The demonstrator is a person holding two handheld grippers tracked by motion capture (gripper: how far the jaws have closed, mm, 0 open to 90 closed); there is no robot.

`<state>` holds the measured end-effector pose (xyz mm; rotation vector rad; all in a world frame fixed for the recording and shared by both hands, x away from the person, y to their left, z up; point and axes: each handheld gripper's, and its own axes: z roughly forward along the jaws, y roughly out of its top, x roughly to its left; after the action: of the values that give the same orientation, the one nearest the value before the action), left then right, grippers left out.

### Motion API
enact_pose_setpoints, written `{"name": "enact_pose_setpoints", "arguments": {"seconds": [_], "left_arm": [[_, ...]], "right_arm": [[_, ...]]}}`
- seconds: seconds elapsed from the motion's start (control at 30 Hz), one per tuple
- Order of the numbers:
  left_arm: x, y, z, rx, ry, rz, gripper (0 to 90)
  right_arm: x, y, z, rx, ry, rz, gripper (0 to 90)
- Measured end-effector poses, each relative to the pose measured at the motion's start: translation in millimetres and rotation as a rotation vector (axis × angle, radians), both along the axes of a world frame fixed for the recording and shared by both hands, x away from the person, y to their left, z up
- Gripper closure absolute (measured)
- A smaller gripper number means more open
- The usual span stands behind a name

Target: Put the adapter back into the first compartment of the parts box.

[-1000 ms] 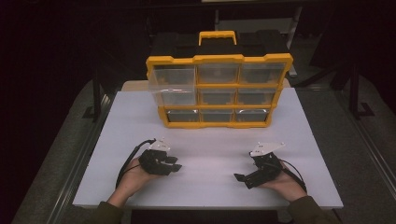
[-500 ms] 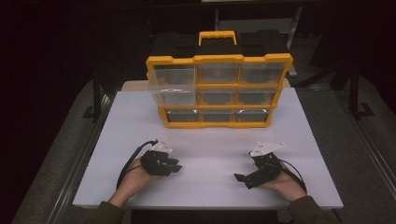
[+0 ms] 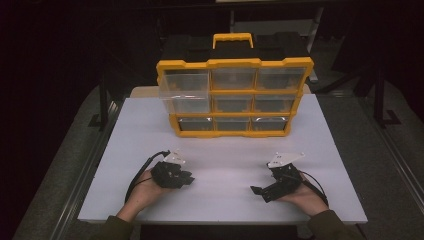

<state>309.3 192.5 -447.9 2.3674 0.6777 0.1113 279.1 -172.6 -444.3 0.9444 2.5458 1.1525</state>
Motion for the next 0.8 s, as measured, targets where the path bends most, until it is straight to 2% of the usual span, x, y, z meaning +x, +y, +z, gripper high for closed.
{"name": "enact_pose_setpoints", "arguments": {"seconds": [0.8], "left_arm": [[2.0,1.5,-0.4,0.003,0.0,-0.015,75.8]], "right_arm": [[0.0,0.3,-0.1,0.002,0.003,0.0,0.0]]}}
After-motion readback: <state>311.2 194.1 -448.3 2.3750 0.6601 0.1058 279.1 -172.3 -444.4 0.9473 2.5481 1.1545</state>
